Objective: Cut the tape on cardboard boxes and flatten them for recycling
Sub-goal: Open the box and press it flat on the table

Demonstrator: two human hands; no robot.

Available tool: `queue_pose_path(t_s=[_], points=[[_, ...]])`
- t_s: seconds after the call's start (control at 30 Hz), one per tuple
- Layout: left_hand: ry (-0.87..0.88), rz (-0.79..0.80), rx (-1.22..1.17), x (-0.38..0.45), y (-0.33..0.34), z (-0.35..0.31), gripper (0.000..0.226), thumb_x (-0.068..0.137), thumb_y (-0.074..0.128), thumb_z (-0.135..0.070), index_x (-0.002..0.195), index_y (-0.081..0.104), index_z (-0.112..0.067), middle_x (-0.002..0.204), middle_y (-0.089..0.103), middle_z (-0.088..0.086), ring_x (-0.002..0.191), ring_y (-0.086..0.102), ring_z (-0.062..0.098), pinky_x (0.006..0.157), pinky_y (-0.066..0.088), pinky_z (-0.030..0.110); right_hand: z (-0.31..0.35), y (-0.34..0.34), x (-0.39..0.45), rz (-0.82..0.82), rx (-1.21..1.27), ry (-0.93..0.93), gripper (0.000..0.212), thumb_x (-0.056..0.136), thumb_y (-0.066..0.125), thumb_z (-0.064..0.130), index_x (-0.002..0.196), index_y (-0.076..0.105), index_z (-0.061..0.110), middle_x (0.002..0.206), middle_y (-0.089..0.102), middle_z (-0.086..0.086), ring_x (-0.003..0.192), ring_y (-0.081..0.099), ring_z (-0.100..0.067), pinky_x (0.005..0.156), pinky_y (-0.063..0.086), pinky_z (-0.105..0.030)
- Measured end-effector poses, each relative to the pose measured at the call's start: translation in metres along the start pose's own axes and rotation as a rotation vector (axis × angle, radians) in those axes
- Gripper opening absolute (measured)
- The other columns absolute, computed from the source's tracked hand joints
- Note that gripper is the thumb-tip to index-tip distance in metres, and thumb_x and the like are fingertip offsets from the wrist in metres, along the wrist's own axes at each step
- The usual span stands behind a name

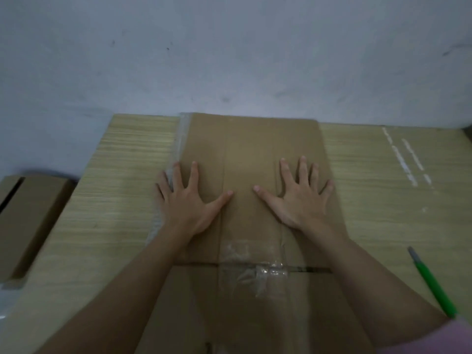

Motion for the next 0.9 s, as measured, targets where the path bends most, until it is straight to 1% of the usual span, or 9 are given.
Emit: queue_pose_path(t_s=[0.1,0.2,0.33,0.4,0.5,0.57,0.63,0.8,0.9], points=[[0.269,-0.097,0.033,-0.029,-0.002,0.008,0.103,0.067,0.016,-0.084,0.151,0.006,-0.026,0.158,-0.008,0.009,0.141,-0.025,0.026,0.110,-0.021,0.041,0.007,0.007,-0.037,-0.133,0.014,-0.105,0.081,0.086,0.022,0.072,0.152,0.005,0.028,0.159,-0.011,-0.006,0.145,-0.015,-0.026,0.112,-0.011,-0.057],[0.513,-0.139,0.088,-0.073,0.018,0.010,0.082,0.083,0.019,-0.068,0.148,0.022,-0.019,0.157,0.012,0.006,0.143,-0.005,0.020,0.112,-0.009,0.040,0.023,0.036,-0.089,-0.243,-0.003,-0.247,0.074,0.085,0.008,0.059,0.151,0.017,0.026,0.160,0.003,-0.004,0.146,-0.002,-0.025,0.111,-0.006,-0.057],[0.478,-0.150,0.134,-0.087,0.035,0.009,0.069,0.092,0.017,-0.055,0.147,0.027,-0.015,0.154,0.022,0.002,0.142,0.014,0.018,0.111,0.000,0.041,0.025,0.058,-0.100,-0.234,0.004,-0.171,0.068,0.087,0.006,0.050,0.150,0.018,0.028,0.159,0.010,0.000,0.146,0.007,-0.022,0.112,-0.001,-0.056],[0.459,-0.143,0.150,-0.084,0.034,0.006,0.074,0.088,0.004,-0.058,0.150,0.013,-0.020,0.156,0.004,-0.003,0.143,-0.001,0.012,0.113,-0.007,0.040,0.027,0.055,-0.098,-0.259,-0.023,-0.146,0.067,0.088,0.007,0.048,0.150,0.021,0.028,0.158,0.013,-0.001,0.146,0.012,-0.023,0.111,0.005,-0.058],[0.468,-0.025,0.172,-0.079,0.029,0.005,0.086,0.072,-0.013,-0.063,0.150,-0.008,-0.025,0.150,-0.022,-0.011,0.134,-0.024,0.001,0.113,-0.013,0.037,0.025,0.049,-0.092,-0.125,-0.006,-0.167,0.060,0.095,0.010,0.050,0.151,0.002,0.031,0.159,-0.008,0.003,0.146,-0.008,-0.017,0.113,-0.007,-0.053],[0.479,0.057,0.104,-0.078,0.019,0.008,0.089,0.072,-0.008,-0.067,0.150,-0.004,-0.026,0.154,-0.016,-0.011,0.131,-0.022,-0.004,0.113,-0.012,0.034,0.017,0.036,-0.095,-0.025,0.103,-0.172,0.061,0.098,0.027,0.047,0.151,0.003,0.029,0.159,-0.012,0.003,0.145,-0.012,-0.013,0.114,-0.011,-0.046],[0.485,0.051,0.054,-0.087,0.011,0.020,0.089,0.073,-0.004,-0.067,0.151,0.003,-0.024,0.156,-0.008,-0.011,0.132,-0.018,-0.006,0.113,-0.011,0.031,0.002,0.027,-0.109,-0.063,0.179,-0.179,0.063,0.098,0.031,0.046,0.152,0.006,0.023,0.159,-0.009,0.001,0.145,-0.010,-0.011,0.115,-0.010,-0.038],[0.451,-0.069,0.106,-0.133,0.019,0.061,0.077,0.079,-0.002,-0.063,0.146,-0.004,-0.025,0.153,-0.008,-0.011,0.139,-0.016,0.005,0.112,-0.014,0.030,-0.030,0.049,-0.164,-0.165,0.063,-0.098,0.084,0.081,-0.001,0.061,0.152,0.004,0.016,0.159,-0.007,0.002,0.145,-0.011,-0.009,0.114,-0.014,-0.036],[0.450,-0.086,0.124,-0.138,0.024,0.066,0.071,0.082,-0.002,-0.060,0.143,-0.008,-0.026,0.151,-0.011,-0.012,0.140,-0.014,0.005,0.112,-0.014,0.030,-0.031,0.060,-0.173,-0.170,-0.047,-0.068,0.085,0.078,-0.013,0.055,0.151,-0.002,0.013,0.158,-0.012,-0.001,0.145,-0.013,-0.013,0.114,-0.013,-0.038]])
Point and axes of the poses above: each hand's wrist, its own x-axis towards the middle knuckle, its own y-axis out of the palm, z = x × y, the point moved 2 cm from there along x, towards the middle knuckle
